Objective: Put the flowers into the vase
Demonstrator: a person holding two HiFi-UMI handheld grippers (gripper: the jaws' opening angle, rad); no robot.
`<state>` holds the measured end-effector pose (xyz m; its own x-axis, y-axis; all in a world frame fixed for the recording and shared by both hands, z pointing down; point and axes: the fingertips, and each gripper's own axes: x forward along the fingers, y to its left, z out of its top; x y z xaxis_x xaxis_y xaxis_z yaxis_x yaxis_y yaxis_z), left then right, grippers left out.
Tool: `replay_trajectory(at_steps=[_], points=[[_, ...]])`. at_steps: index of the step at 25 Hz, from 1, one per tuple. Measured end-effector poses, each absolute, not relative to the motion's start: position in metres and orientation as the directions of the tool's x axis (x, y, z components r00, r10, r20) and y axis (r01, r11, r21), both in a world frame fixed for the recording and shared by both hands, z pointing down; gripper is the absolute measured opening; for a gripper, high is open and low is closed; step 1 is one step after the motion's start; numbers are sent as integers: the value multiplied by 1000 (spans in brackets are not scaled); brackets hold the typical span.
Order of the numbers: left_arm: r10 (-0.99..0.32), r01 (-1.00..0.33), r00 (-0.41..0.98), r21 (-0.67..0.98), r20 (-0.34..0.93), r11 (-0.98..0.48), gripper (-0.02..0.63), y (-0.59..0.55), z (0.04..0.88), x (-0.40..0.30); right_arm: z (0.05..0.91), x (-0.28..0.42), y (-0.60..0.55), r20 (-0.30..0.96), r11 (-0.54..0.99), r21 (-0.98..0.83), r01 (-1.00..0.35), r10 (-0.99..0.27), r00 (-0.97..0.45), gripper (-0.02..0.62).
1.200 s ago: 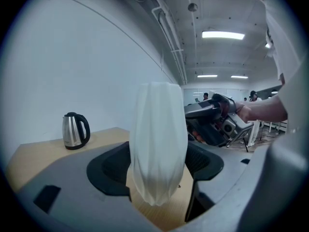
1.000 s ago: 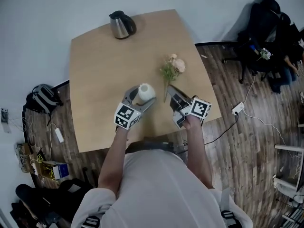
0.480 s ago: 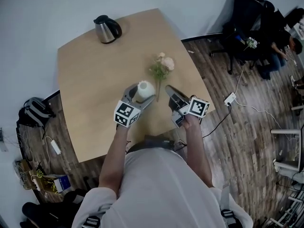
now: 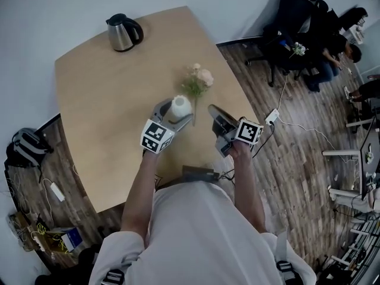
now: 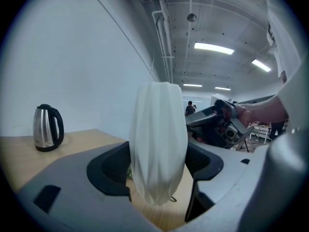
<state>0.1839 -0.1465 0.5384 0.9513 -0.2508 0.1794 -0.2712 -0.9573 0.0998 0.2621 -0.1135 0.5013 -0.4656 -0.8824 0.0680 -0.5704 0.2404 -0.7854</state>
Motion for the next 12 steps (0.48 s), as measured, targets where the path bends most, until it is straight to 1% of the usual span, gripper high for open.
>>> replay_trajectory(at_steps=[7,11,12], points=[[-216,-240,960,126,178,-962,347,-157,552,184,515,259,-112,123,186,-776,-603,-893,-433,26],[-210,-237,960,136,188,-962,347,-155,559,184,538,266,-109,194,89,-788,-609,-902,-384,28],[-211,-239,959,139,191,-961,347,-154,560,184,542,268,-110,208,75,-789,-610,-901,-381,36]])
